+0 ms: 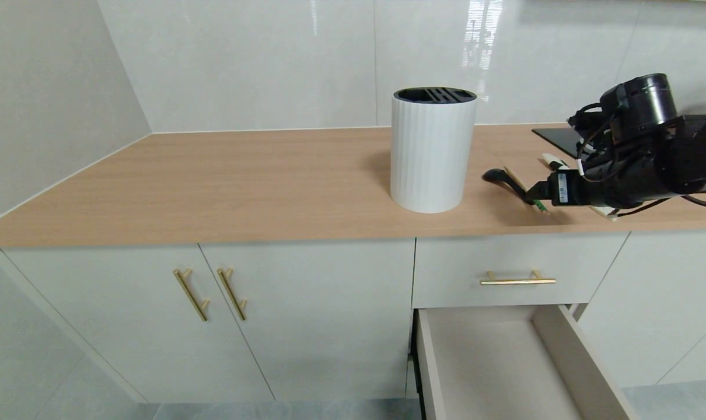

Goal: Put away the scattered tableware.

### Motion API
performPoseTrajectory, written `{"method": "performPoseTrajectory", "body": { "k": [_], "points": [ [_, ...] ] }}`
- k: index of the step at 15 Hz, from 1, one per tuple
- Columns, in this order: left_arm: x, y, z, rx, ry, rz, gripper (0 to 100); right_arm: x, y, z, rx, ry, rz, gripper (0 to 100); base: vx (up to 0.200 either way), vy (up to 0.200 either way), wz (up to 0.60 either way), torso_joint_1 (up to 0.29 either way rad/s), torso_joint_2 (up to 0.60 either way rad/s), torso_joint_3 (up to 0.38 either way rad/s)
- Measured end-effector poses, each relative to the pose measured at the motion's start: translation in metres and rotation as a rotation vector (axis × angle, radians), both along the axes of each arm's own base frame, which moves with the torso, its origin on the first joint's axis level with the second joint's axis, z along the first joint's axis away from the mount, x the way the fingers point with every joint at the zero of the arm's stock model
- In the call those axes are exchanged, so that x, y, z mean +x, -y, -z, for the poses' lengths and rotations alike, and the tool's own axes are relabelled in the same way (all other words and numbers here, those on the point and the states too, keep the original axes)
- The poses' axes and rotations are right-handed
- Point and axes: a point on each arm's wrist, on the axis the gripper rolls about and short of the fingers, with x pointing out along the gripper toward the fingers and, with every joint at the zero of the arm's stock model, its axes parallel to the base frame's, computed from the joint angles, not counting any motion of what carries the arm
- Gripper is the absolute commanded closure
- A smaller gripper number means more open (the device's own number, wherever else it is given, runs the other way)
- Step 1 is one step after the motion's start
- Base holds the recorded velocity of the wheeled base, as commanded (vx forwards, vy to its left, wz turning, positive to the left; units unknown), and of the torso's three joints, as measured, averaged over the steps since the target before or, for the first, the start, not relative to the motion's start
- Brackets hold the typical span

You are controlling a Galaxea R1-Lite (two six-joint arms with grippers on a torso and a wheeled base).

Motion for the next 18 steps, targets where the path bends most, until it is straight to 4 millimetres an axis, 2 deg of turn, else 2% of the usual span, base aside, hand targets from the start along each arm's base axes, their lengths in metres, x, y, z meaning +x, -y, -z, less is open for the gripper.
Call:
{"method": "performPoseTrajectory", "body": {
  "k": [3, 7, 11, 12, 18],
  "points": [
    [0.000, 0.000, 0.000, 0.000, 0.002, 0.000, 0, 0.010, -0.004, 0.015, -0.014, -0.032, 0.005, 0, 0.000, 0.000, 0.00, 0.000, 0.00, 0.000],
    [0.000, 0.000, 0.000, 0.000, 0.001, 0.000, 0, 0.022, -0.009, 0.024, -0.015, 0.000, 0.013, 0, 0.000, 0.000, 0.00, 0.000, 0.00, 0.000],
    [0.000, 0.000, 0.000, 0.000, 0.000, 0.000, 0, 0.027, -0.010, 0.030, -0.016, -0.001, 0.016, 0, 0.000, 0.000, 0.00, 0.000, 0.00, 0.000],
    [0.000, 0.000, 0.000, 0.000, 0.001, 0.001, 0, 0.027, -0.010, 0.032, -0.017, -0.004, 0.016, 100, 0.000, 0.000, 0.00, 0.000, 0.00, 0.000],
    [0.000, 0.000, 0.000, 0.000, 0.001, 0.000, 0, 0.030, -0.011, 0.033, -0.014, 0.002, 0.017, 100, 0.000, 0.000, 0.00, 0.000, 0.00, 0.000]
  ]
}}
